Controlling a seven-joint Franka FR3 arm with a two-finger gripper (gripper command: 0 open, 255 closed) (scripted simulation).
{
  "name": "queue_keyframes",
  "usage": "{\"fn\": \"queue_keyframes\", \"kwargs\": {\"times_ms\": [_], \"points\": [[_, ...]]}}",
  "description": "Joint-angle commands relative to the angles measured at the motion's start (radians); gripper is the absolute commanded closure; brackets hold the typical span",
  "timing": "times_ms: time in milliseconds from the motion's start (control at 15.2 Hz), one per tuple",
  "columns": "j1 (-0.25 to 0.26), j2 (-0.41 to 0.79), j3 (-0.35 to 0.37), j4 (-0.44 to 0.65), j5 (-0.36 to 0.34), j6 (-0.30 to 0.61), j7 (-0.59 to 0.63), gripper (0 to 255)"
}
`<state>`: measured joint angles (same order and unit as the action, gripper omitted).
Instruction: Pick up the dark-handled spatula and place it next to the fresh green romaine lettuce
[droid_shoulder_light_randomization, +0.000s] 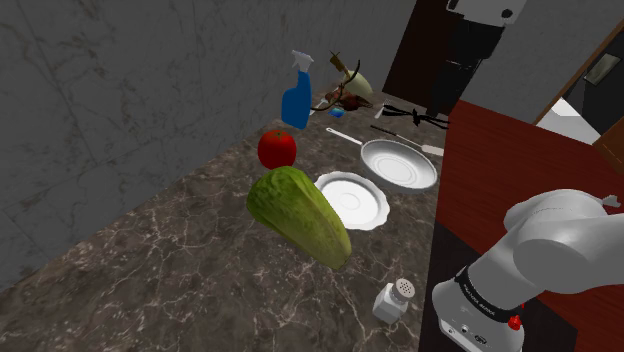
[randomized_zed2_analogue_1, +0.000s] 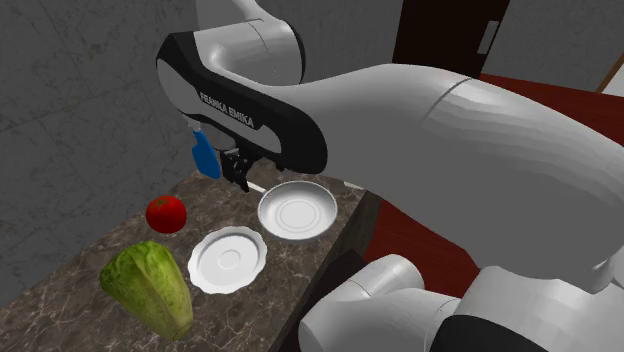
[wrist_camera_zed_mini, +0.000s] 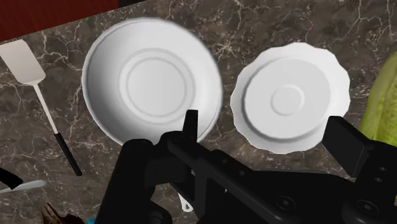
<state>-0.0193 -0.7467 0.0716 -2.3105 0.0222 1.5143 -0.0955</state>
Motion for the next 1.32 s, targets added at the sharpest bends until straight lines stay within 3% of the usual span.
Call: {"fn": "queue_keyframes", "kwargs": {"times_ms": [0,660,1254], "points": [[0.0,0.0,0.0,0.0,0.0,0.0,0.0,0],[-0.05,0.091,-0.202,-0.114,-0.12,0.246,-0.266,0],[-0.073,0.312,-0.385,-0.087,-0.159,0.479,-0.508,0]]}}
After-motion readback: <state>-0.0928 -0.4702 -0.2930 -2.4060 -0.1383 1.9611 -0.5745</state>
